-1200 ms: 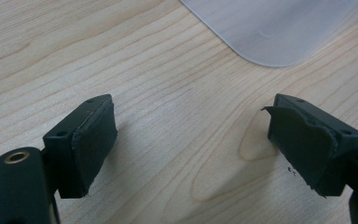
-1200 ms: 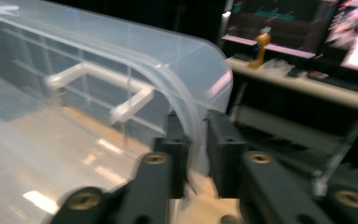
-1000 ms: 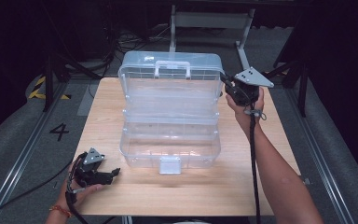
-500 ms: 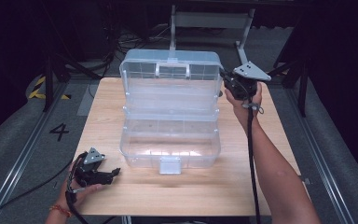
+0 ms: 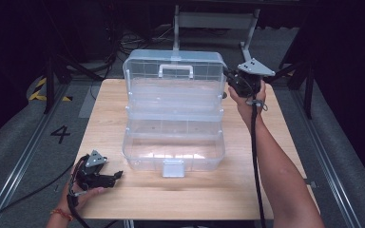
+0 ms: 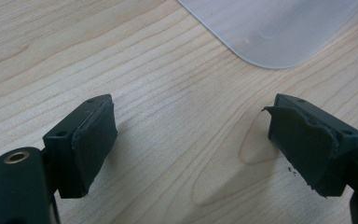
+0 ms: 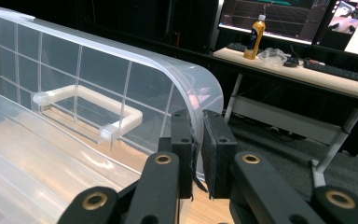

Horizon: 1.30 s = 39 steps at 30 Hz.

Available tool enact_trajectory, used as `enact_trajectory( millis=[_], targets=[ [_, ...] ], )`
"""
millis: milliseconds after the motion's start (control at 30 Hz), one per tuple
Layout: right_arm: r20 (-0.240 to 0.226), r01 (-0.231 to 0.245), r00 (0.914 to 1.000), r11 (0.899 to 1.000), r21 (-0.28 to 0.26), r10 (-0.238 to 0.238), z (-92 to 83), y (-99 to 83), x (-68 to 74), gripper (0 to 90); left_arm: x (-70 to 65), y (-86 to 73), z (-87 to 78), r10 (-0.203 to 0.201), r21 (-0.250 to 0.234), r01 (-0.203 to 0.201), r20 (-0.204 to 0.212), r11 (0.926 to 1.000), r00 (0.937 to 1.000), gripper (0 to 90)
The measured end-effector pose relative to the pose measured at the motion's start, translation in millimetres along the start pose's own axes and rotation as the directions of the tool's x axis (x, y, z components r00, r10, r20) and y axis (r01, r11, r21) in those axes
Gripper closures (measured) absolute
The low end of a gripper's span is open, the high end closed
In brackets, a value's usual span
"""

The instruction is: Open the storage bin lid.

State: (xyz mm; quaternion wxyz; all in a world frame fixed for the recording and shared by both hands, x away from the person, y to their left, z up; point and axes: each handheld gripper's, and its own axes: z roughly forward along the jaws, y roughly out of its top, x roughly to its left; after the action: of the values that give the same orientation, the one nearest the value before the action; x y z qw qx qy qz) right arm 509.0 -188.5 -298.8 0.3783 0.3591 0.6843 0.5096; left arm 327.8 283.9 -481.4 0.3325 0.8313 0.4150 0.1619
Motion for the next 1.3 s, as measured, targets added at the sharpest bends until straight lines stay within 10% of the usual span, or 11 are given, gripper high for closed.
enact_trajectory(
  millis=[1300],
  targets=[
    [0.001, -0.036, 0.9993, 0.993, 0.108, 0.036, 55.1, -4.1, -21.3, 82.5, -13.4, -19.7, -18.6, -0.027, 0.001, 0.027, -0.031, 0.9996, 0.9992, 16.1]
  ],
)
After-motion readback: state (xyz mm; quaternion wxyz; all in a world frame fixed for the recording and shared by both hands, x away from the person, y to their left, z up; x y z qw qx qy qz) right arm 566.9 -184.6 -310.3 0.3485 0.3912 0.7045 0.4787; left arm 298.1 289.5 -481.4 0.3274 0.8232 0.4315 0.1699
